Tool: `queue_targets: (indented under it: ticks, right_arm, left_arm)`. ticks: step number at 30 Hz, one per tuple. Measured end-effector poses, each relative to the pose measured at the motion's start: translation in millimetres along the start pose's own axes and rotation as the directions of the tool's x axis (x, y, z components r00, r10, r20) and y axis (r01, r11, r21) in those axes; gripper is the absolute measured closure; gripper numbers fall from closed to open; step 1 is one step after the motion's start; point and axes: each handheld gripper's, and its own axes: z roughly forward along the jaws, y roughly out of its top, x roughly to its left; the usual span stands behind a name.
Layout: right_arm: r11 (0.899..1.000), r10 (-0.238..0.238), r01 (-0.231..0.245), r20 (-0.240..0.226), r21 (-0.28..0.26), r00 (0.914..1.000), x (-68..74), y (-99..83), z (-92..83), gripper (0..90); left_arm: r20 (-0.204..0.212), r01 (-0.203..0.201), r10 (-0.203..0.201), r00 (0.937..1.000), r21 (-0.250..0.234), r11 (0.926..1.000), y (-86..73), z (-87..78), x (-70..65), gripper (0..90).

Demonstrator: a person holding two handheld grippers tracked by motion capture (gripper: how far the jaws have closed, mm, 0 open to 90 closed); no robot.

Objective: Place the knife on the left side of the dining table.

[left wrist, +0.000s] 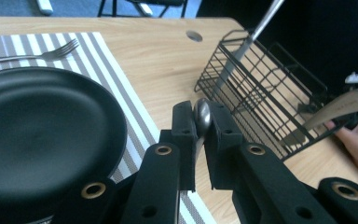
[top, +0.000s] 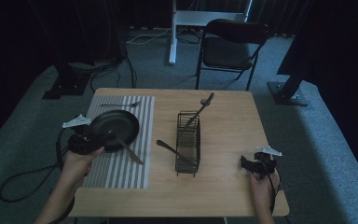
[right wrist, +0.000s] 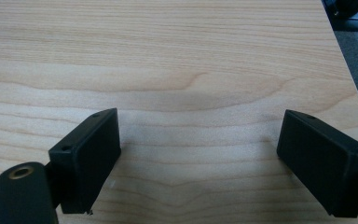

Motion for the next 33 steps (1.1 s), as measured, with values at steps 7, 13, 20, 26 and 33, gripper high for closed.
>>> queue_targets:
  ticks: [7,13,20,26,33]
  right_arm:
    - [1.0,0.0,0.0,0.0,0.0,1.0,0.0,0.0,0.0,12.4]
    - [1.0,0.0,0.0,0.0,0.0,1.0,0.0,0.0,0.0,12.4]
    - [1.0,0.0,0.0,0.0,0.0,1.0,0.0,0.0,0.0,12.4]
    - [1.0,0.0,0.0,0.0,0.0,1.0,0.0,0.0,0.0,12.4]
    - [1.0,0.0,0.0,0.0,0.0,1.0,0.0,0.0,0.0,12.4]
  left_arm:
    - [-0.002,0.044,-0.044,0.999,0.003,0.999,-10.4,-10.2,11.9,83.3]
    - [-0.033,0.088,-0.087,0.9956,0.012,0.9961,-22.3,-18.2,28.3,80.1]
    - [-0.025,0.148,-0.148,0.9887,-0.013,0.989,-37.7,-24.9,50.3,74.9]
    - [-0.046,0.194,-0.194,0.9799,-0.011,0.981,-52.5,-29.3,68.2,73.6]
    - [-0.066,0.245,-0.243,0.9678,0.019,0.9694,-69.2,-27.4,90.3,67.9]
